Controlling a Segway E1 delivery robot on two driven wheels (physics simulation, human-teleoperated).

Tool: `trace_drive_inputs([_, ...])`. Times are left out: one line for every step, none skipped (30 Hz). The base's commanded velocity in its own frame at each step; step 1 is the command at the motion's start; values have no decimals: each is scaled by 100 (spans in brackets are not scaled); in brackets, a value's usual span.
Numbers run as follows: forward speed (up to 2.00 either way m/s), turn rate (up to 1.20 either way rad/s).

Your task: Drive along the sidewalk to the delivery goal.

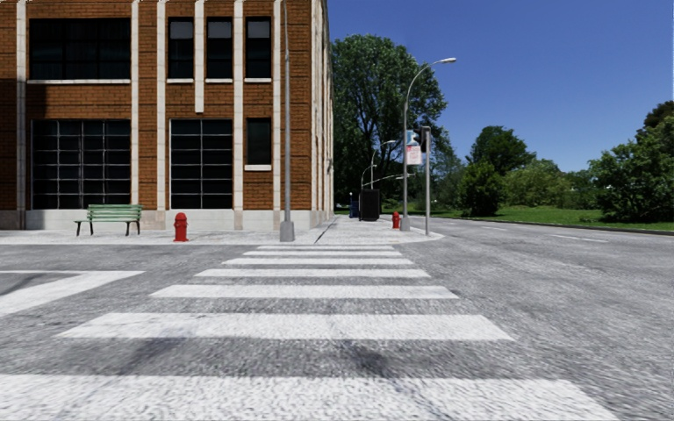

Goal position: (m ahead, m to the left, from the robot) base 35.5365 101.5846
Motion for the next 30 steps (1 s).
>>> trace_drive_inputs([200, 0])
trace_drive_inputs([200, 0])
trace_drive_inputs([200, 0])
trace_drive_inputs([200, 0])
trace_drive_inputs([200, 0])
trace_drive_inputs([200, 0])
trace_drive_inputs([200, 0])
trace_drive_inputs([200, 0])
trace_drive_inputs([200, 0])
trace_drive_inputs([200, 0])
trace_drive_inputs([200, 0])
trace_drive_inputs([200, 0])
trace_drive_inputs([200, 0])
trace_drive_inputs([200, -12])
trace_drive_inputs([200, -21])
trace_drive_inputs([200, -25])
trace_drive_inputs([200, -25])
trace_drive_inputs([200, -25])
trace_drive_inputs([200, -25])
trace_drive_inputs([200, -14])
trace_drive_inputs([200, -14])
trace_drive_inputs([200, 0])
trace_drive_inputs([200, 0])
trace_drive_inputs([200, 0])
trace_drive_inputs([200, 0])
trace_drive_inputs([200, 0])
trace_drive_inputs([200, 0])
trace_drive_inputs([200, 0])
trace_drive_inputs([200, 0])
trace_drive_inputs([200, 0])
